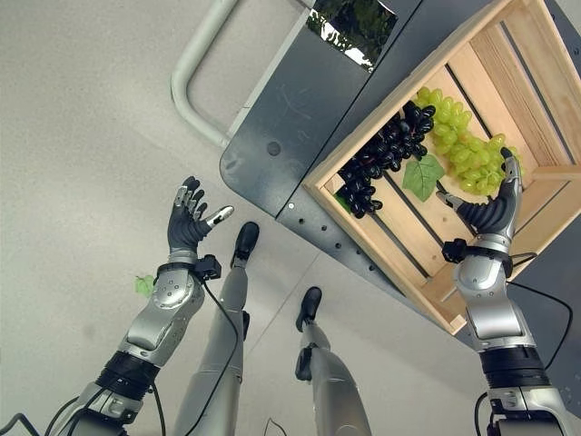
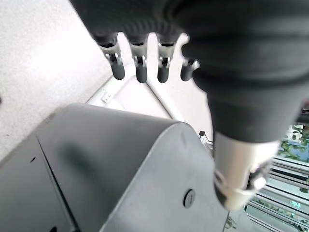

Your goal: Pick up the fruits from the basket on one side to the basket on the other side

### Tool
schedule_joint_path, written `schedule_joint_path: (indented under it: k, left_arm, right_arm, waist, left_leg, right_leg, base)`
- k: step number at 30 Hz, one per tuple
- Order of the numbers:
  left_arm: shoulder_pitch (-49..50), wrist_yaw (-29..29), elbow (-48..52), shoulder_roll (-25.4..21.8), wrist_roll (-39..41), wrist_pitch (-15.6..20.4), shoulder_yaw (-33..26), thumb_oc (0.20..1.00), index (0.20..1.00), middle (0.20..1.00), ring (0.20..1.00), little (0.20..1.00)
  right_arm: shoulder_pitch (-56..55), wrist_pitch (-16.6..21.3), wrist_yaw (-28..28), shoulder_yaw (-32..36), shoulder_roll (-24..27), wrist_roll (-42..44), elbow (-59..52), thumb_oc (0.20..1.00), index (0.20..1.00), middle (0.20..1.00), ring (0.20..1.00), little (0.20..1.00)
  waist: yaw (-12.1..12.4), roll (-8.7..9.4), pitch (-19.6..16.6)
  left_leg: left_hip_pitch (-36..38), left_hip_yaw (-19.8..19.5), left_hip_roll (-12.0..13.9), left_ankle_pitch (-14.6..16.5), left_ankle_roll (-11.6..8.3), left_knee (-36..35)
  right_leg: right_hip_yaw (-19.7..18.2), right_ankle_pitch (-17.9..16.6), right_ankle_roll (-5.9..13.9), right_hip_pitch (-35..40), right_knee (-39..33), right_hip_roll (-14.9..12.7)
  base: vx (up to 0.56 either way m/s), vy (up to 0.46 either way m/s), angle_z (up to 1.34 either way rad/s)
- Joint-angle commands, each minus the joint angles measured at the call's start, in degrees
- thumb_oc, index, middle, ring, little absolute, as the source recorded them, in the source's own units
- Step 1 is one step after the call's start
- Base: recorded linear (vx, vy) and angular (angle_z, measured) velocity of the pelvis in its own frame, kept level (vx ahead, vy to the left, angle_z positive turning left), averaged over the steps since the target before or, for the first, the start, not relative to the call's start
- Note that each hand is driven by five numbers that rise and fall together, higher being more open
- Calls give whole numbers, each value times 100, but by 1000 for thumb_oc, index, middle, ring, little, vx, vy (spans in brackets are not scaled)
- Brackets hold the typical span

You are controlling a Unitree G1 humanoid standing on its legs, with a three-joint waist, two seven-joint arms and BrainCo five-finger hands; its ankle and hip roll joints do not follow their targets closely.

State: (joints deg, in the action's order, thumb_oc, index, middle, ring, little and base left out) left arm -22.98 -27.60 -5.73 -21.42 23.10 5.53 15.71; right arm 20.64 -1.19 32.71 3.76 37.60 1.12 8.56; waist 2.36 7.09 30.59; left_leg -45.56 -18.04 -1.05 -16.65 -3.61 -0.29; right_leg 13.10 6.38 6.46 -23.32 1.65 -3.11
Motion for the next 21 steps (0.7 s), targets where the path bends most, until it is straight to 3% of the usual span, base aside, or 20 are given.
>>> schedule_joint_path:
  k: [1,9,10,14,21]
  left_arm:
    - [118,-7,519,47,-416,106,-212,1000,1000,1000,1000,1000]
    - [81,54,472,44,-358,159,-34,1000,1000,1000,1000,1000]
    - [89,101,481,-14,-276,202,100,1000,1000,1000,1000,1000]
    - [116,153,521,-46,-192,245,207,1000,1000,1000,1000,1000]
    - [-30,281,582,-100,-97,301,393,1000,1000,1000,1000,1000]
  right_arm:
    - [118,69,60,270,304,-161,-21,1000,1000,1000,1000,1000]
    - [1245,-143,-82,-565,819,-39,1238,1000,1000,1000,1000,1000]
    - [2075,-314,-222,-1218,1178,-12,2129,1000,1000,1000,1000,1000]
    - [3107,-430,-430,-2152,1508,-45,3197,1000,1000,1000,1000,1000]
    - [4871,-450,-991,-3848,1611,3,5101,1000,1000,1000,1000,1000]
  waist:
    - [65,156,-80]
    - [218,106,-80]
    - [357,95,-80]
    - [452,100,-80]
    - [587,84,-80]
  left_leg:
    - [275,387,498,973,-499,489]
    - [278,396,489,965,-504,477]
    - [253,381,490,945,-517,465]
    - [275,368,502,971,-540,440]
    - [128,282,488,886,-566,415]
  right_leg:
    - [-217,-95,407,27,-30,-539]
    - [-200,-134,408,7,-27,-543]
    - [-185,-156,405,-12,-32,-537]
    - [-171,-146,402,14,-50,-525]
    - [-86,-203,422,-67,-68,-492]
  base:
    - [0,0,0]
    - [-5,2,-1]
    - [-17,1,-4]
    - [4,-7,-2]
    - [3,-7,6]
